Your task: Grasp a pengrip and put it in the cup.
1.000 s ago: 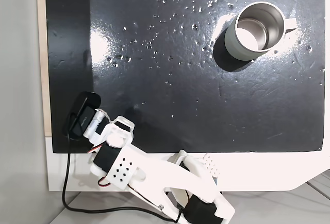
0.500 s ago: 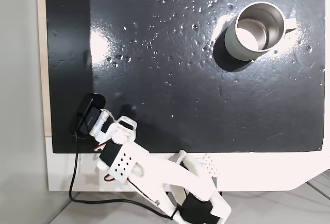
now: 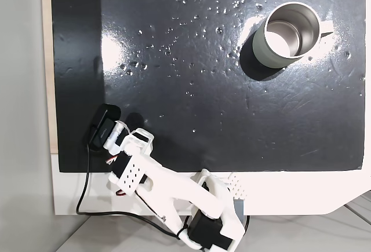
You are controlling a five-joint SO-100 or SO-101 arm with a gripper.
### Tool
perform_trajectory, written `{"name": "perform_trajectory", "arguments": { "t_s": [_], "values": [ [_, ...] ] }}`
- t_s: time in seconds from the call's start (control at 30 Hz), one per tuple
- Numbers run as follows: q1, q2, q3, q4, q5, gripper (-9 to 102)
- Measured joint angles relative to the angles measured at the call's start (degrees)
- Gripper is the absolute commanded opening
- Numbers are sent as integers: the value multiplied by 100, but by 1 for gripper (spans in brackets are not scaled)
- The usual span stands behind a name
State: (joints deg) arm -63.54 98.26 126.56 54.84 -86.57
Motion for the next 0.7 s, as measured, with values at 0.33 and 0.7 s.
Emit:
{"name": "perform_trajectory", "arguments": {
  "t_s": [0.33, 0.7],
  "values": [
    [-35, -149, 18, -334, 9, 6],
    [-35, -132, 123, -404, 26, 0]
  ]
}}
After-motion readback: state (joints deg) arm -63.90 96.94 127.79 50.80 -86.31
